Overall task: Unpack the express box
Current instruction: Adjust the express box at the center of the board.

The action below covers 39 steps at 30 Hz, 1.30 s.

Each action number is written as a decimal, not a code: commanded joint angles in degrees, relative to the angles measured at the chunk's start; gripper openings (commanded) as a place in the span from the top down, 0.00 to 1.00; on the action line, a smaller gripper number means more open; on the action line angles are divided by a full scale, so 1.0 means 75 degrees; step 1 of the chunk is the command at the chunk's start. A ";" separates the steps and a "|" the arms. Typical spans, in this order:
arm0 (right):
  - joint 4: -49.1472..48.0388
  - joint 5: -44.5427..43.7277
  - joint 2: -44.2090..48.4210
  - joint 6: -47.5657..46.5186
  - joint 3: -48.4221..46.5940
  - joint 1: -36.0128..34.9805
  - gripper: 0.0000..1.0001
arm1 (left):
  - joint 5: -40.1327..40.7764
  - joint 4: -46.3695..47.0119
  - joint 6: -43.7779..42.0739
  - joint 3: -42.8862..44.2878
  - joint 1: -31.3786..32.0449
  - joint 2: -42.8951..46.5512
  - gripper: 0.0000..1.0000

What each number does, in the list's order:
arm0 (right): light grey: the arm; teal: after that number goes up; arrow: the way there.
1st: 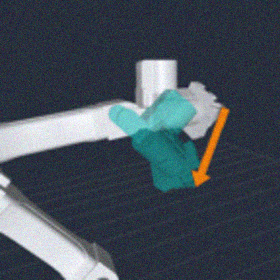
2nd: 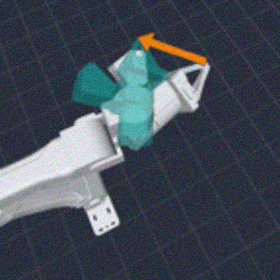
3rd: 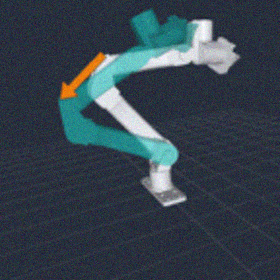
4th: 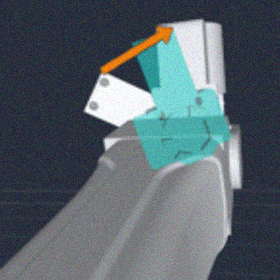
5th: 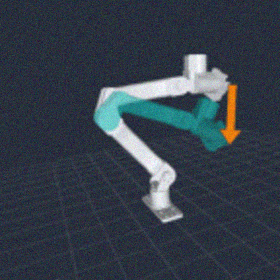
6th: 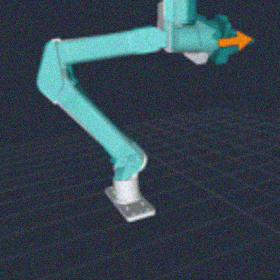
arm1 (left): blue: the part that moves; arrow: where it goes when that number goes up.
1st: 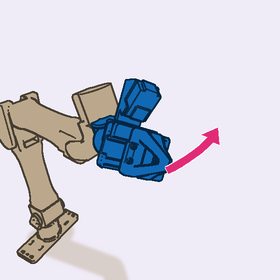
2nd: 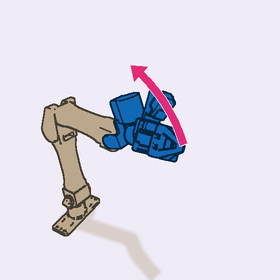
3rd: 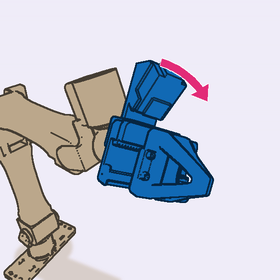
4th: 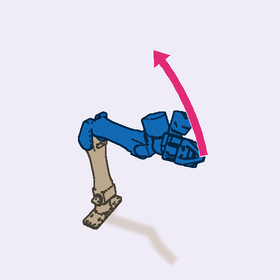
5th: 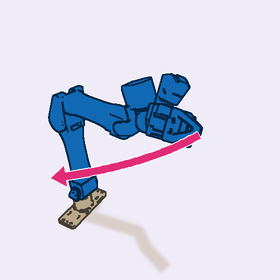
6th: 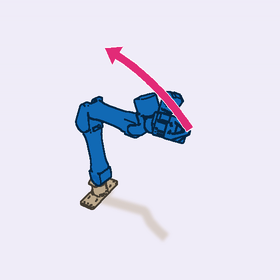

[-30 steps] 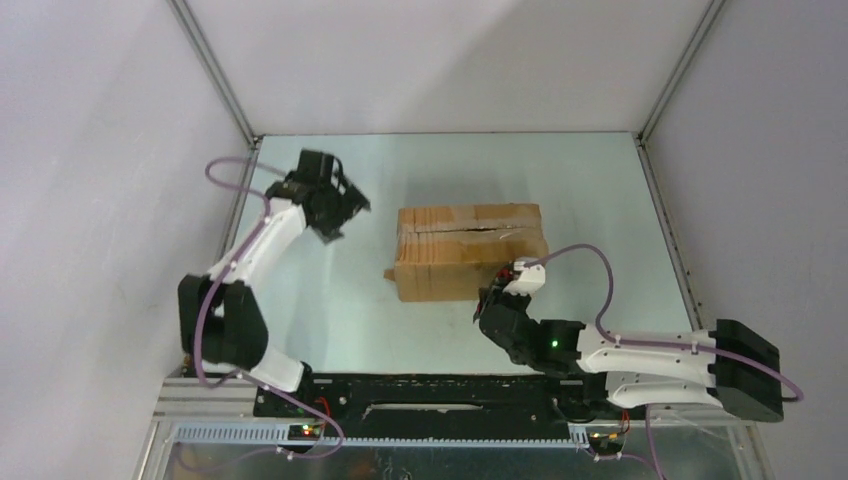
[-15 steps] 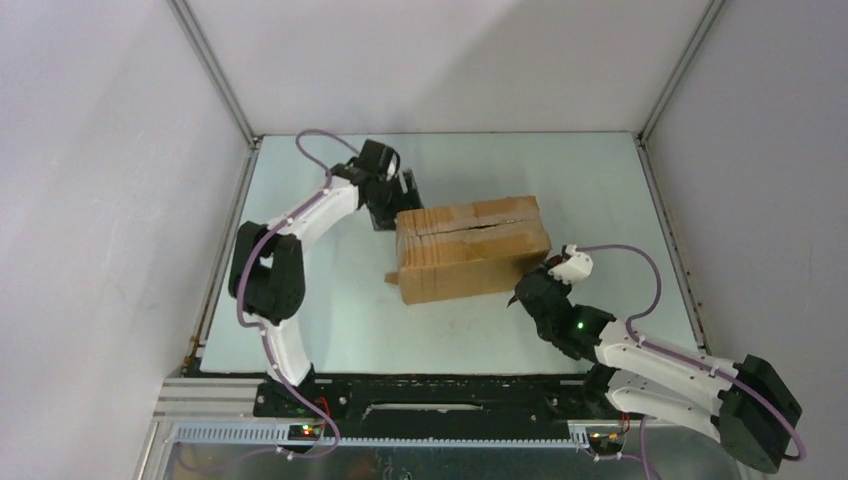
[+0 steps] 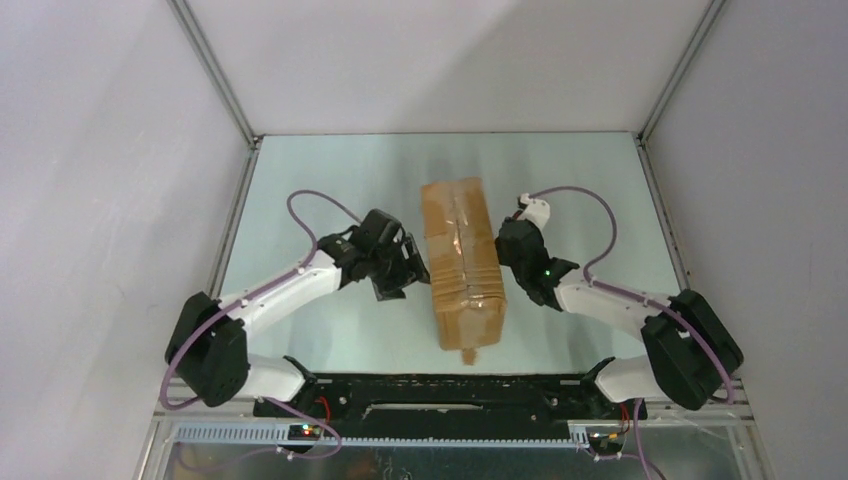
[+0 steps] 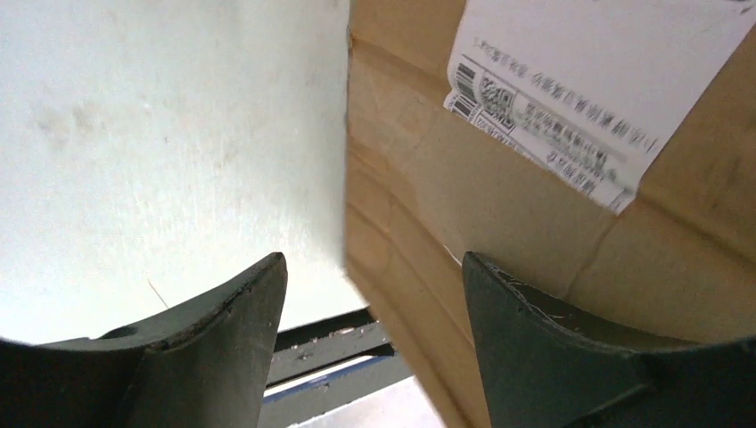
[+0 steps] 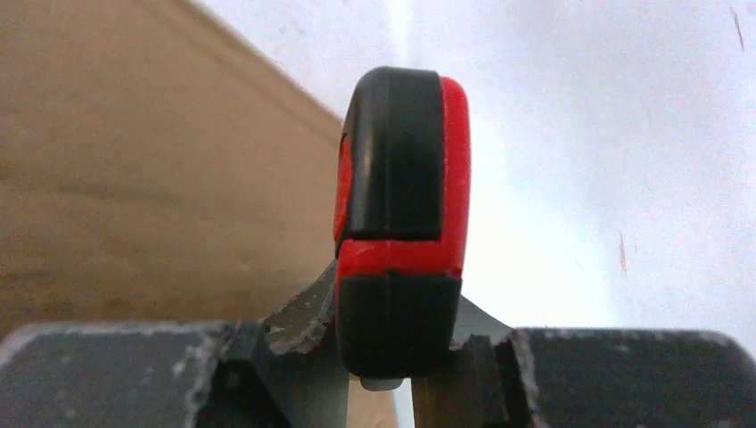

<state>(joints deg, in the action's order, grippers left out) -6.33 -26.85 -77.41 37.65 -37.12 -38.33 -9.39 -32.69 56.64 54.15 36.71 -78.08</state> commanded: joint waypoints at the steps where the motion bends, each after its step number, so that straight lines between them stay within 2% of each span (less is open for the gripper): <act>1: -0.0883 0.1229 -0.0527 -0.1065 -0.1062 -0.0256 1.00 | 0.0056 0.0666 0.1257 -0.0344 0.0711 0.0435 0.24; 6: -0.0851 0.1895 -0.0697 -0.1464 -0.1202 -0.0199 1.00 | 0.0912 0.0294 0.1272 -0.0560 0.0822 0.0803 0.24; 13: -0.0253 0.1944 -0.0283 -0.1945 -0.1362 0.0105 1.00 | 0.2362 -0.1143 0.0160 0.0230 0.0797 0.1648 0.21; 16: 0.0092 0.1908 -0.0033 -0.2075 -0.1531 0.0325 1.00 | 0.2642 -0.1517 -0.0296 0.0635 0.0620 0.2260 0.18; 20: 0.0583 0.1567 0.0138 -0.2161 -0.1851 0.0480 1.00 | 0.2516 -0.1628 -0.1095 0.1379 0.0359 0.2403 0.15; 24: 0.1365 0.0969 0.0661 -0.2228 -0.2252 0.0562 1.00 | 0.2154 -0.1721 -0.1923 0.2279 -0.0101 0.1731 0.08; 26: 0.1756 0.0765 0.1036 -0.2318 -0.2536 0.0557 1.00 | 0.1724 -0.1600 -0.2404 0.2697 -0.0252 0.1143 0.01; 29: 0.2307 0.0610 0.1552 -0.2268 -0.2908 0.0451 1.00 | 0.1526 -0.1742 -0.2815 0.3431 -0.0274 0.0297 0.00; 34: 0.2809 -0.0236 0.2218 -0.2231 -0.3310 -0.0524 1.00 | 0.1399 -0.1906 -0.2919 0.4349 -0.0312 -0.0631 0.00; 39: 0.2795 -0.1115 0.2437 -0.2283 -0.3487 -0.1697 1.00 | 0.0872 -0.1794 -0.2798 0.4604 -0.0289 -0.1001 0.00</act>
<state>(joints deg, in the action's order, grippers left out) 13.23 -28.42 -59.96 21.12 -60.86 -46.59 0.78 -45.87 37.01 84.33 34.70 -85.23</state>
